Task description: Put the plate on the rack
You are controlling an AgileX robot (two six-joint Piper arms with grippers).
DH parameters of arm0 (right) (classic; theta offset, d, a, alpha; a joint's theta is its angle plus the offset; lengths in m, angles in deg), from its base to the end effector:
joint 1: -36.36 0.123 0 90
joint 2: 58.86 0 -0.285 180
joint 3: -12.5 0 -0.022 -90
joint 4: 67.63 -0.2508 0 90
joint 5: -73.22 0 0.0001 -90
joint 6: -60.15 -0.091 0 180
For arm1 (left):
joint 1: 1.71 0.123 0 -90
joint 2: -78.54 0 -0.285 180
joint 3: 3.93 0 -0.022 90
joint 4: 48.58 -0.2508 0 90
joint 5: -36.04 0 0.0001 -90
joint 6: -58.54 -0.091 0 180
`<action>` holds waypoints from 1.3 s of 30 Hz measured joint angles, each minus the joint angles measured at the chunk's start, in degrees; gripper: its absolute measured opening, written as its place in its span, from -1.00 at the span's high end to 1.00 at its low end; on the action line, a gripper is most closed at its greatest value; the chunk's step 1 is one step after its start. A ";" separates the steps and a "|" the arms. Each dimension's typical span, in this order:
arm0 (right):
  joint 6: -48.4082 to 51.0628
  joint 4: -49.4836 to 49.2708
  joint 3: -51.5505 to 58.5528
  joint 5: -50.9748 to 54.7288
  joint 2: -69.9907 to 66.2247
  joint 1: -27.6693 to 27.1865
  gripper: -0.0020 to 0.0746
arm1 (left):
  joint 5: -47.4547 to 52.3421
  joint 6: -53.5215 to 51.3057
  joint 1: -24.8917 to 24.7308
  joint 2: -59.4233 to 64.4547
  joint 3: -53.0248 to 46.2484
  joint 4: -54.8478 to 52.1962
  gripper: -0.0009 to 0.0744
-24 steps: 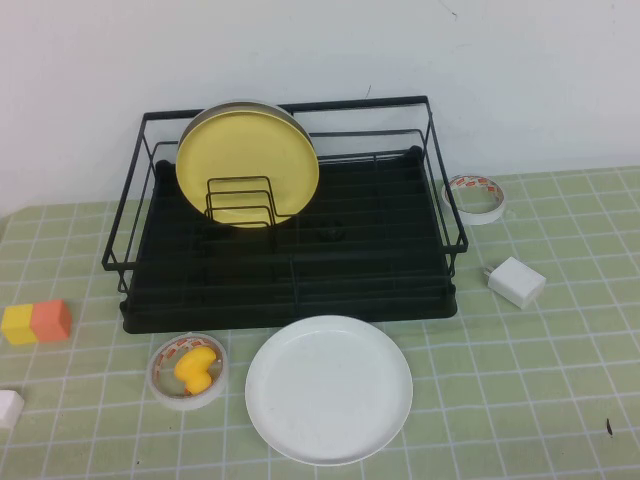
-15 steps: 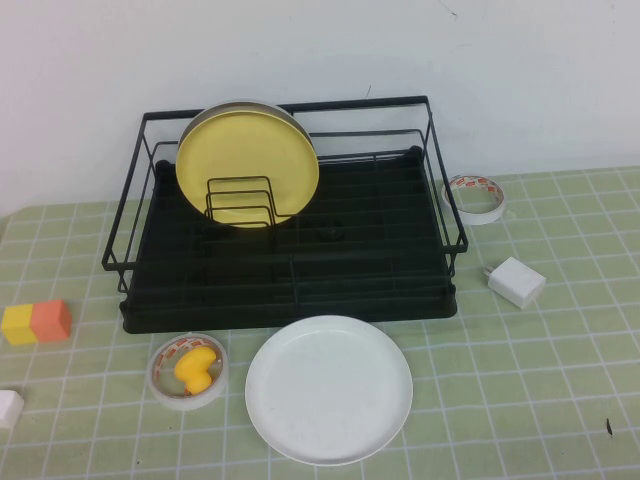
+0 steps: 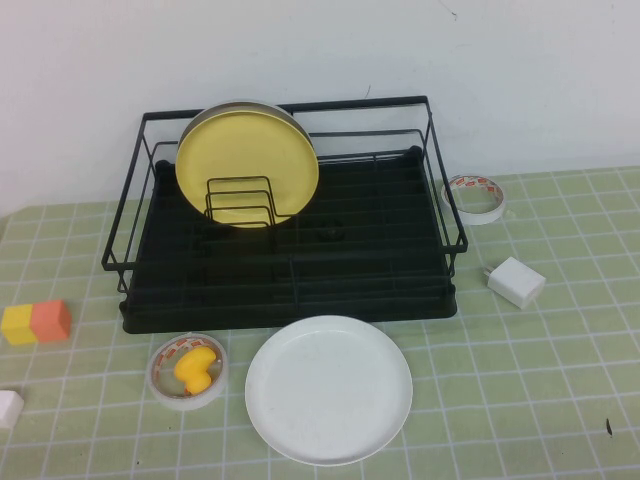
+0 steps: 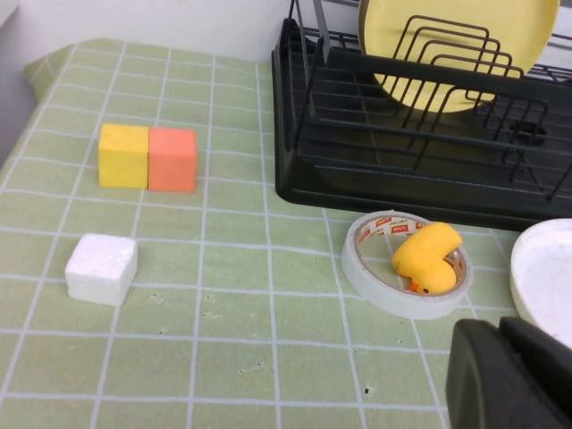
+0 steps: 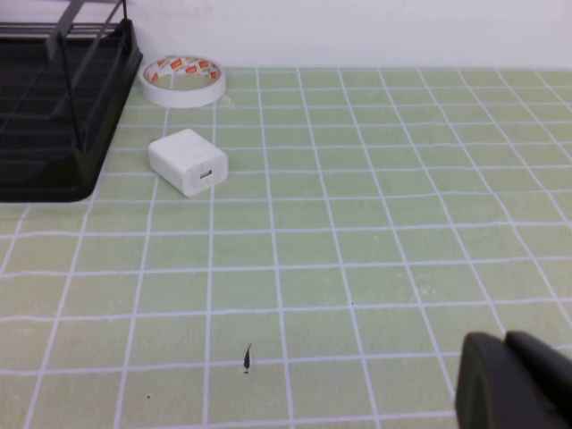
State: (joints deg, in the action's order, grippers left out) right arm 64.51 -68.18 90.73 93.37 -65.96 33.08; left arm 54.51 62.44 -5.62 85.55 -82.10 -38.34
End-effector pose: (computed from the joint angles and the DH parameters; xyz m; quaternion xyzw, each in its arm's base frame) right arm 0.0530 -0.0027 0.1762 -0.0049 0.7959 -0.0363 0.6044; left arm 0.0531 -0.0088 0.1797 -0.0490 0.7830 -0.1163 0.6091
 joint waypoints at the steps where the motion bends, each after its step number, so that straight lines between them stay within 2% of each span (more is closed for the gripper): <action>1: 0.00 0.00 0.00 0.00 0.00 0.00 0.95 | 0.00 0.00 0.00 0.00 0.00 0.00 0.98; 13: 0.00 0.00 0.00 -0.11 0.00 0.00 0.95 | -0.27 0.00 0.00 0.00 0.00 0.29 0.98; 18: 0.00 0.00 0.54 -3.50 0.00 0.00 0.95 | -7.30 0.00 0.00 0.00 -0.22 0.32 0.98; 21: 0.00 0.00 0.58 -10.49 0.00 0.00 0.95 | -16.62 0.00 0.00 0.00 -0.22 0.32 0.98; 29: -2.93 -0.49 0.58 -41.16 0.00 0.00 0.95 | -37.15 0.15 0.00 0.00 -0.22 0.97 0.98; 32: -4.36 -1.16 0.58 -49.31 0.00 0.00 0.95 | -43.48 4.87 0.00 0.00 -0.22 1.82 0.98; 37: -4.67 -2.76 0.58 -54.57 0.00 0.00 0.95 | -49.38 11.21 0.00 0.00 -0.22 1.21 0.98; 39: -4.67 -2.87 0.58 -53.86 0.00 0.00 0.95 | -46.47 10.50 0.00 -0.04 0.91 0.27 0.98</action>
State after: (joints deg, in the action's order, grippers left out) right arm 59.84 -71.05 91.31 39.52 -65.96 33.08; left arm 8.04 72.94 -5.62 85.51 -81.19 -38.07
